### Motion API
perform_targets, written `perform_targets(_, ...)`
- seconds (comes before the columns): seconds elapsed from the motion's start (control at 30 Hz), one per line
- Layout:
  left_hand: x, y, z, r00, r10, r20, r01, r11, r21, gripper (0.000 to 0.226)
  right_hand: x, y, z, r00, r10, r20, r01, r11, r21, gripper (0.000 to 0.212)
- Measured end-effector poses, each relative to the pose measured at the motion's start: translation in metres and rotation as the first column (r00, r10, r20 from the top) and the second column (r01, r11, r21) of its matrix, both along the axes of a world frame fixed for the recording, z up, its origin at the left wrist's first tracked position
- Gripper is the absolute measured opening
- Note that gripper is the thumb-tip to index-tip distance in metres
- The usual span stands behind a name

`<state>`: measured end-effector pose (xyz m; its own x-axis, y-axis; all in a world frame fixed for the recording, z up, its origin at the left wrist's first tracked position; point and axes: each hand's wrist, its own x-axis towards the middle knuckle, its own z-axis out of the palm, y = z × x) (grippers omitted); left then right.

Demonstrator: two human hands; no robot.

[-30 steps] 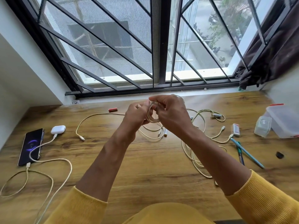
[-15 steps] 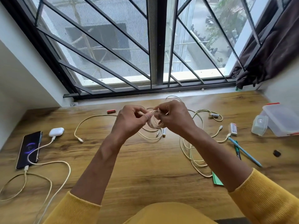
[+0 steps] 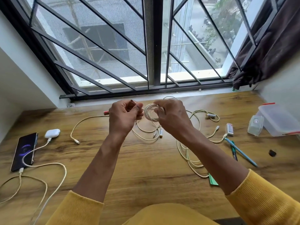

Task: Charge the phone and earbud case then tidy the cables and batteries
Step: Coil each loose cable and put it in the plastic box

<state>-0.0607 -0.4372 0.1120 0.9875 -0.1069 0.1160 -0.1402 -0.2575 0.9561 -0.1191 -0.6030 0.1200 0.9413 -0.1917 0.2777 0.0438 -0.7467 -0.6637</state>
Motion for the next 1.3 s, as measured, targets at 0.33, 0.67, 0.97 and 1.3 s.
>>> perform_targets(0.33, -0.006, -0.018, 0.009, 0.973, -0.173, 0.151, 0.157, 0.981, 0.111, 0.017, 0.002, -0.019, -0.007, 0.998, -0.066, 0.019, 0.065, 0.997, 0.043, 0.013)
perform_targets(0.67, -0.017, -0.028, -0.005, 0.944, -0.269, -0.191, 0.199, 0.926, -0.321, 0.035, -0.004, -0.027, -0.013, 0.991, -0.097, 0.090, 0.088, 0.991, 0.103, 0.012)
perform_targets(0.97, -0.020, -0.045, -0.018, 0.933, -0.277, -0.231, 0.254, 0.959, -0.122, 0.036, -0.018, -0.046, -0.017, 0.990, -0.132, 0.057, 0.115, 0.965, 0.235, 0.014)
perform_targets(1.3, -0.044, -0.091, -0.025, 0.812, -0.447, -0.376, 0.217, 0.828, -0.516, 0.057, -0.042, -0.099, -0.033, 0.959, -0.279, -0.052, 0.274, 0.858, 0.435, 0.023)
